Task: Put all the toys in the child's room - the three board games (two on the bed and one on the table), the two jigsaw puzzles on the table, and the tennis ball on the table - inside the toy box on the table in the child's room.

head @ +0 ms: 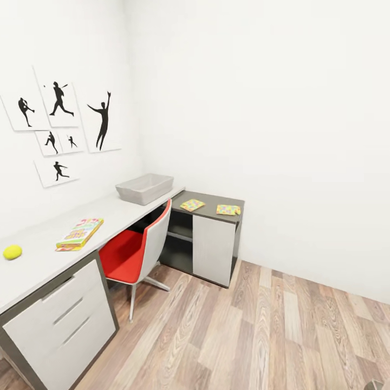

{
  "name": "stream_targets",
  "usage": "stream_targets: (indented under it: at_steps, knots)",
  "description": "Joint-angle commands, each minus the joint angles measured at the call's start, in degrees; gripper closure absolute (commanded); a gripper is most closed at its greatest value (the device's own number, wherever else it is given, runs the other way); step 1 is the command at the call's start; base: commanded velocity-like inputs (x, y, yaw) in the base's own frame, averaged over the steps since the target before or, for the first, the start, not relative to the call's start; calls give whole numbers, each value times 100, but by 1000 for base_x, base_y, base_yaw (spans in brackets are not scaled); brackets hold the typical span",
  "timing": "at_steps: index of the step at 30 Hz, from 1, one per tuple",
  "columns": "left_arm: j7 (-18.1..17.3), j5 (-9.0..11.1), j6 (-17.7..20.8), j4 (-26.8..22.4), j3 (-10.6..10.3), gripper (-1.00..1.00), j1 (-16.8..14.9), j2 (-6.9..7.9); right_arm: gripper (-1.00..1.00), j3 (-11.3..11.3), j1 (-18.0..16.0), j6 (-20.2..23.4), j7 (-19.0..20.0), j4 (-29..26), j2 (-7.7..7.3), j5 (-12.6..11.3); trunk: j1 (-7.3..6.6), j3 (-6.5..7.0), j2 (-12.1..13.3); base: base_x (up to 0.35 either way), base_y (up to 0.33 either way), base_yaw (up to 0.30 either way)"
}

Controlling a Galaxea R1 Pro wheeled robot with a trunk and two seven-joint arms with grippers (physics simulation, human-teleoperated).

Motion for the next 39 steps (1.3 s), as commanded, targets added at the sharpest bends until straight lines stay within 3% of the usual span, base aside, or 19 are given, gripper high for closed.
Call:
stream_targets:
  at_steps: [1, 16, 32, 39]
  knots:
    - [-2, -3, -1, -5, 1, -100, -3, 0, -100, 1, -1, -4, 2, 0, -1, 8, 3, -4, -2, 294, 0, -53]
    - [6, -3, -15, -106, -18, -100, -1, -8, -100, 0, -1, -9, -4, 0, 4, -20, 3, -4, -2, 75, 0, -7]
    - [7, -11, -116, -106, -25, -100, -1, 9, -100, -27, -1, -15, -24, 0, 4, -58, -348, 283, 640, 0, 0, 0]
    - [15, -12, -240, -106, -26, -100, -1, 14, -100, -28, -1, -17, -28, 0, -83, -45, -502, 409, 921, 0, 0, 0]
